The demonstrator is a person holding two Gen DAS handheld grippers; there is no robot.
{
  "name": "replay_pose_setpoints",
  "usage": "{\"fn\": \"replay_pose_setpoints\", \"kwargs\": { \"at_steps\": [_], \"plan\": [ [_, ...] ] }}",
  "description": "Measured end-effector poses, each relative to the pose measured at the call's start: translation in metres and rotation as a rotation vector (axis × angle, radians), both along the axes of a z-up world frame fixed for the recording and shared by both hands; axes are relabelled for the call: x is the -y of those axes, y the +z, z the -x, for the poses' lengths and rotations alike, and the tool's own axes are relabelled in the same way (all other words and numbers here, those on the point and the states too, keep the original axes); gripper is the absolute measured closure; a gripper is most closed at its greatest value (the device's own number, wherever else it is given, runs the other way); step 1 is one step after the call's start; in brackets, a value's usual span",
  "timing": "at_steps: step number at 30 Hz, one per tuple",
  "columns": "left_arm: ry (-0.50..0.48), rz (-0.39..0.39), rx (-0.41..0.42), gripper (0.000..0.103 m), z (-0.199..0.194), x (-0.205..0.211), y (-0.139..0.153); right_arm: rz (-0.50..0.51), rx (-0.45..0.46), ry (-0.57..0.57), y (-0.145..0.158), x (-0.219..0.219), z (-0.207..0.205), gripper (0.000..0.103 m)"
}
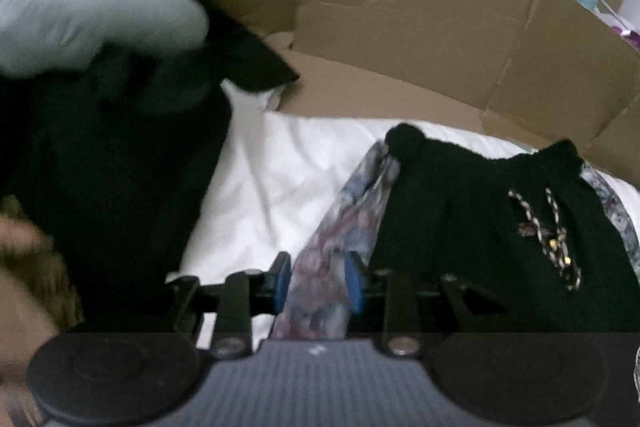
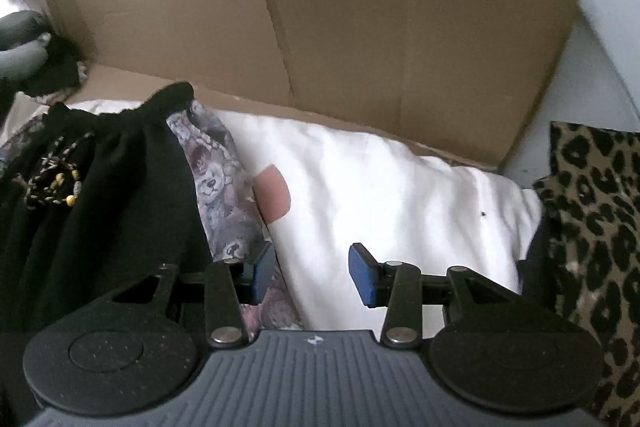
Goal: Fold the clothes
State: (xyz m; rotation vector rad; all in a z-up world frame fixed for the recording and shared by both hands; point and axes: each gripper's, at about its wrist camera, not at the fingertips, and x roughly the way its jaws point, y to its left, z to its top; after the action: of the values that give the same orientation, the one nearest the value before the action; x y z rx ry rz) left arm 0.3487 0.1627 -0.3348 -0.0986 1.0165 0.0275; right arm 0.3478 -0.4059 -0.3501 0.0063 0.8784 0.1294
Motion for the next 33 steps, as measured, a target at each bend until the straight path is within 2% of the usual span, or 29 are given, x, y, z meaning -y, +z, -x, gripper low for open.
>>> {"fn": "replay_pose_setpoints", "kwargs": {
  "at_steps": [3,6,9,11,18,25,30,33],
  "plan": [
    [0.001,-0.021,-0.026,0.072,0.005,0.0,-0.005,0.007,-0.02,-0.021,-0.006,0.006,0.003,0.055],
    [0.024,0.01,-0.015,0.072,0.008,-0.004,-0.003,0.009,-0.022,-0.021,-0.011,0.005,0.004,0.055],
    [0.021,-0.022,-0.004,0.072,0.007,-0.001,-0.003,0.001,-0.007,-0.024,-0.01,0.001,0.003,0.055],
    [0.039,-0.011,-0.012,0.072,0.007,-0.003,-0.005,-0.004,-0.004,-0.026,-0.012,-0.003,0.001,0.055],
    [0.063,-0.016,-0.024,0.072,0.012,-0.007,-0.012,0.084,-0.039,0.013,-0.027,-0.021,0.004,0.055],
    [0.088,-0.012,-0.016,0.072,0.014,-0.011,-0.012,0.06,0.003,-0.004,-0.014,-0.018,0.006,0.055],
    [0.09,-0.005,-0.021,0.07,0.014,-0.009,-0.014,0.09,-0.009,-0.026,-0.025,-0.02,-0.006,0.055],
    [0.08,-0.008,-0.025,0.07,0.015,-0.007,-0.016,0.099,-0.016,-0.003,-0.03,-0.027,-0.007,0.055]
  ]
}}
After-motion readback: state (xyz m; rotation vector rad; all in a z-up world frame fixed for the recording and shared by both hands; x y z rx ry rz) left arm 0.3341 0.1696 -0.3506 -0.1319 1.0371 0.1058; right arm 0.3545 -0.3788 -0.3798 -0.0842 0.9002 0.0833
